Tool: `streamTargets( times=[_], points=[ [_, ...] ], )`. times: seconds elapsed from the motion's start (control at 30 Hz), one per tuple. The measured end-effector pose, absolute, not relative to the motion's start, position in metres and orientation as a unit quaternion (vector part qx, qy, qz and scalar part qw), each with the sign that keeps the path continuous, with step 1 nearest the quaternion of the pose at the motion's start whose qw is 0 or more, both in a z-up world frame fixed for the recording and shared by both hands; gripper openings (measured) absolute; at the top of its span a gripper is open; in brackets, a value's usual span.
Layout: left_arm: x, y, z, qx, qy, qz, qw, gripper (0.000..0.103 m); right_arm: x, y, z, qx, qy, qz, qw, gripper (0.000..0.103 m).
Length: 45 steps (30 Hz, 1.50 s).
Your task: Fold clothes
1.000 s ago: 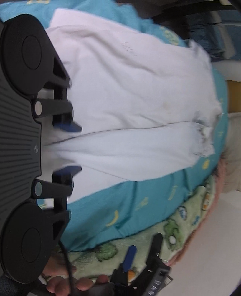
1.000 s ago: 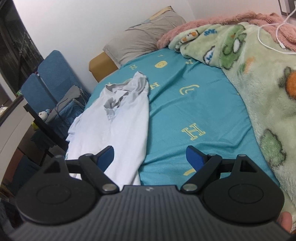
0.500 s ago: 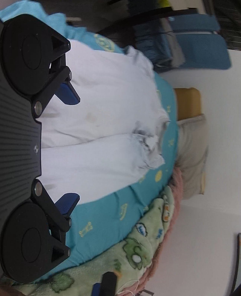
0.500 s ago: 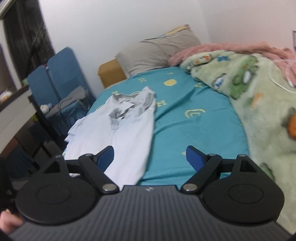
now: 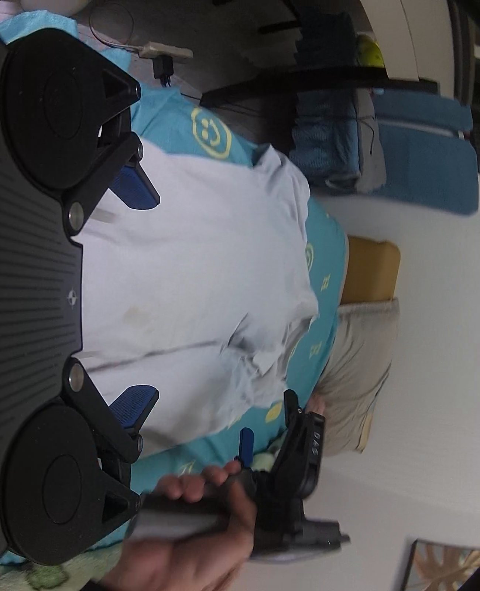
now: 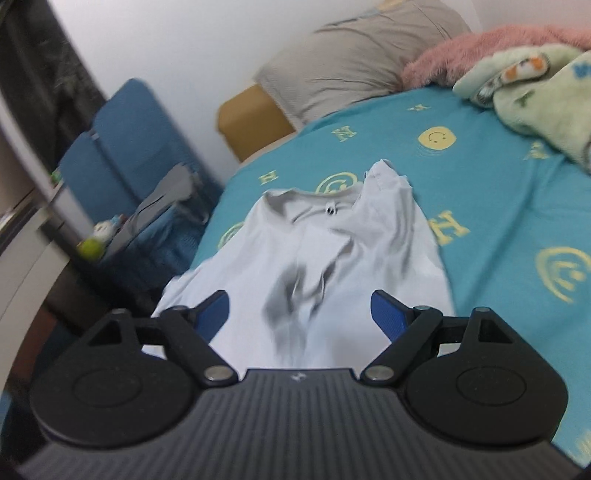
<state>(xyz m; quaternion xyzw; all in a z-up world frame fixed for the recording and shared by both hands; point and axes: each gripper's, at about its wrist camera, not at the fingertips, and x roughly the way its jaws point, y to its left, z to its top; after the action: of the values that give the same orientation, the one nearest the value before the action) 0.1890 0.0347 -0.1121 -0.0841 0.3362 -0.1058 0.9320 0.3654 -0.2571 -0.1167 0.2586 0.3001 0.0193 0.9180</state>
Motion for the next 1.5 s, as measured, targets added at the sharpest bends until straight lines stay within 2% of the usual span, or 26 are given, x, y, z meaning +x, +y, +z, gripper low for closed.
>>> streamTargets(
  times=[0.1, 0.17, 0.23, 0.3, 0.4, 0.47, 0.53, 0.8, 1.0, 1.03, 1.07, 1.1, 1.13, 1.3, 1.5],
  points=[
    [0.205, 0.047, -0.124, -0.104, 0.342, -0.098, 0.929, 0.102, 0.41, -0.259, -0.142, 0.277, 0.3, -0.009, 0.913, 0.081],
    [0.215, 0.051, -0.134, -0.116, 0.353, -0.095, 0.924, 0.102, 0.429, -0.26, -0.156, 0.291, 0.298, -0.021, 0.909, 0.073],
    [0.222, 0.05, -0.144, -0.123, 0.365, -0.094, 0.918, 0.102, 0.446, -0.254, -0.165, 0.277, 0.304, -0.019, 0.911, 0.073],
    [0.226, 0.048, -0.149, -0.126, 0.372, -0.097, 0.915, 0.102, 0.46, -0.246, -0.173, 0.251, 0.316, -0.016, 0.915, 0.068],
    [0.226, 0.044, -0.154, -0.126, 0.376, -0.1, 0.913, 0.102, 0.471, -0.232, -0.176, 0.215, 0.325, -0.012, 0.921, 0.045],
    [0.224, 0.044, -0.155, -0.128, 0.375, -0.098, 0.913, 0.102, 0.472, -0.224, -0.168, 0.183, 0.309, -0.002, 0.933, 0.018],
    [0.222, 0.046, -0.156, -0.138, 0.376, -0.09, 0.912, 0.102, 0.475, -0.214, -0.157, 0.157, 0.3, 0.014, 0.941, 0.011],
    [0.221, 0.053, -0.157, -0.156, 0.375, -0.073, 0.911, 0.102, 0.494, -0.162, -0.119, 0.087, 0.293, 0.062, 0.95, 0.009],
    [0.22, 0.052, -0.157, -0.151, 0.374, -0.07, 0.912, 0.102, 0.505, -0.137, -0.12, 0.077, 0.31, 0.058, 0.946, 0.013],
    [0.22, 0.052, -0.156, -0.15, 0.373, -0.07, 0.913, 0.102, 0.504, -0.135, -0.121, 0.076, 0.314, 0.056, 0.945, 0.018],
    [0.22, 0.052, -0.156, -0.149, 0.373, -0.07, 0.913, 0.102, 0.503, -0.134, -0.122, 0.075, 0.316, 0.055, 0.944, 0.043],
    [0.22, 0.053, -0.156, -0.149, 0.372, -0.07, 0.914, 0.102, 0.498, -0.135, -0.121, 0.074, 0.309, 0.055, 0.947, 0.059],
    [0.22, 0.053, -0.155, -0.149, 0.37, -0.069, 0.914, 0.102, 0.493, -0.137, -0.12, 0.074, 0.302, 0.054, 0.949, 0.087],
    [0.221, 0.057, -0.154, -0.143, 0.364, -0.06, 0.918, 0.102, 0.459, -0.153, -0.112, 0.076, 0.293, 0.042, 0.952, 0.089],
    [0.209, 0.057, -0.141, -0.108, 0.335, -0.05, 0.935, 0.102, 0.372, -0.179, -0.088, 0.07, 0.273, 0.027, 0.959, 0.089]
  ],
)
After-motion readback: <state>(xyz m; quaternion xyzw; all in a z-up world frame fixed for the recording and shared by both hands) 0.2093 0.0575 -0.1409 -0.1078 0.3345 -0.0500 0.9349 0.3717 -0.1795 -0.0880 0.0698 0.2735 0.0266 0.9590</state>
